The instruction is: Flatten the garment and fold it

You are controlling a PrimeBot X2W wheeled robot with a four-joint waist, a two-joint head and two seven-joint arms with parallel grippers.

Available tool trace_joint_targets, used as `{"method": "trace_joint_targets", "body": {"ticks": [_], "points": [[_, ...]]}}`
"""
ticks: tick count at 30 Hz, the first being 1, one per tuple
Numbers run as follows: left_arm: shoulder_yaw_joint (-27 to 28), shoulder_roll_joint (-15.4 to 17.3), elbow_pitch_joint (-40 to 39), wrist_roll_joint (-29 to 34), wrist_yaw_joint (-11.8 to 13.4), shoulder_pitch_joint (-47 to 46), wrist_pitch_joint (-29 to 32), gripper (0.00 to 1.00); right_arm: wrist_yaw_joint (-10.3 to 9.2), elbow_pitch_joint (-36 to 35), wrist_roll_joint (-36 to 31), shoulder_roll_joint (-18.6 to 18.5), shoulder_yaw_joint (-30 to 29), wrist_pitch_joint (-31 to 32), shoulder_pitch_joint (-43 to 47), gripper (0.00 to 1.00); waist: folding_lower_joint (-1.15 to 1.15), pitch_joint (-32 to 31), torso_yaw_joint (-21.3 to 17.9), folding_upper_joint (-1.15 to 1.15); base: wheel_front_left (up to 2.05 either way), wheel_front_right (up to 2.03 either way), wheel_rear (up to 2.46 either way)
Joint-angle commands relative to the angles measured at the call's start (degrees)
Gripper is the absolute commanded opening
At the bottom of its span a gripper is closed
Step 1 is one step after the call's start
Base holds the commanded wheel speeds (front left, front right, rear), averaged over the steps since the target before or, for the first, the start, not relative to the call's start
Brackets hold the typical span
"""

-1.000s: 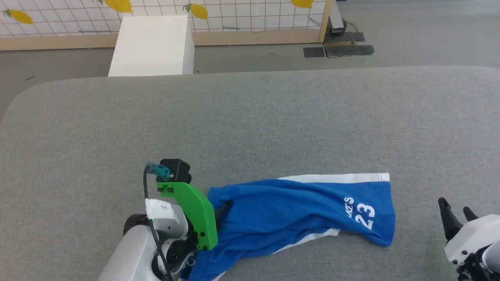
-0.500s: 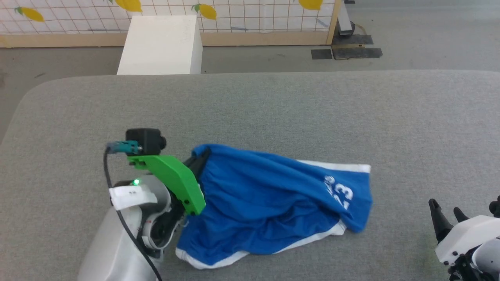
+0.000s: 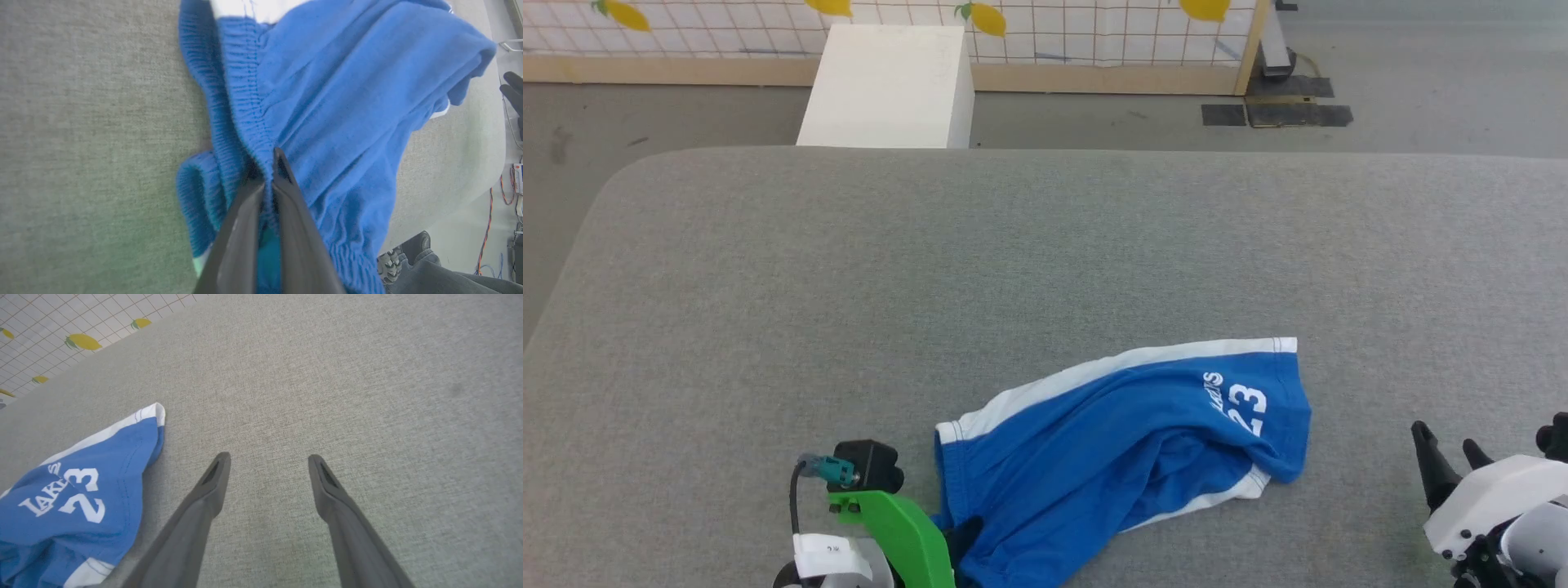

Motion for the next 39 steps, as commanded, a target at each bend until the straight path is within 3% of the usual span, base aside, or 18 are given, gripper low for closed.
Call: {"method": "trace_joint_targets", "body": {"ticks": [1, 2, 3, 4, 7, 16, 21, 26, 39], "points": [[0.1, 0.5, -0.1, 0.2, 0.7, 0.7, 0.3, 0.0, -0.09, 0.3, 0.3, 0.0, 0.3, -0.4, -0.9, 1.0, 0.0, 0.2, 0.5, 0.0, 0.0, 0.0, 0.0], [0.2, 0.4, 0.0, 0.2, 1.1, 0.8, 0.2, 0.0, -0.09, 0.4, 0.3, 0.0, 0.6, -0.5, -1.1, 1.0, 0.0, 0.3, 0.5, 0.0, 0.0, 0.0, 0.0], [0.4, 0.3, 0.1, 0.1, 1.4, 0.9, 0.1, 0.6, -0.09, 0.6, 0.3, 0.0, 0.8, -0.5, -1.3, 1.0, 0.0, 0.3, 0.6, 0.0, 0.0, 0.0, 0.0], [0.8, -0.1, -0.1, -0.4, 1.7, 1.1, -0.1, 1.0, -0.09, 0.8, 0.4, 0.0, 1.1, -0.6, -1.5, 1.0, 0.0, 0.3, 0.6, 0.0, 0.0, 0.0, 0.0], [2.5, 0.0, -1.9, -1.4, 2.7, 1.5, -0.6, 1.0, -0.09, 1.2, 0.6, 0.0, 1.6, -0.9, -1.9, 1.0, 0.0, 0.2, 0.4, 0.0, 0.0, 0.0, 0.0], [6.5, 6.9, -12.2, 4.9, 6.7, -2.5, -0.2, 1.0, -0.09, 2.4, 0.8, 0.0, 1.6, -1.8, -2.3, 1.0, 0.0, 0.6, 0.4, 0.0, 0.0, 0.0, 0.0], [2.8, 7.3, -9.0, 6.7, 3.7, -9.5, 1.6, 1.0, -0.09, 2.4, 0.6, 0.0, 2.0, -1.8, -3.1, 1.0, 0.0, 1.5, -0.1, 0.0, 0.0, 0.0, 0.0], [-1.9, 7.3, 0.0, 9.0, 0.5, -14.6, 4.1, 1.0, -0.09, 2.4, 0.6, 0.0, 2.9, -1.9, -4.1, 1.0, 0.0, 2.9, -1.3, 0.0, 0.0, 0.0, 0.0], [-2.9, 5.3, 13.4, 8.6, -1.8, -18.1, -0.1, 1.0, -0.09, 2.5, 0.7, 0.0, 2.6, -3.0, -4.4, 1.0, 0.0, 5.2, -2.8, 0.0, 0.0, 0.0, 0.0]]}}
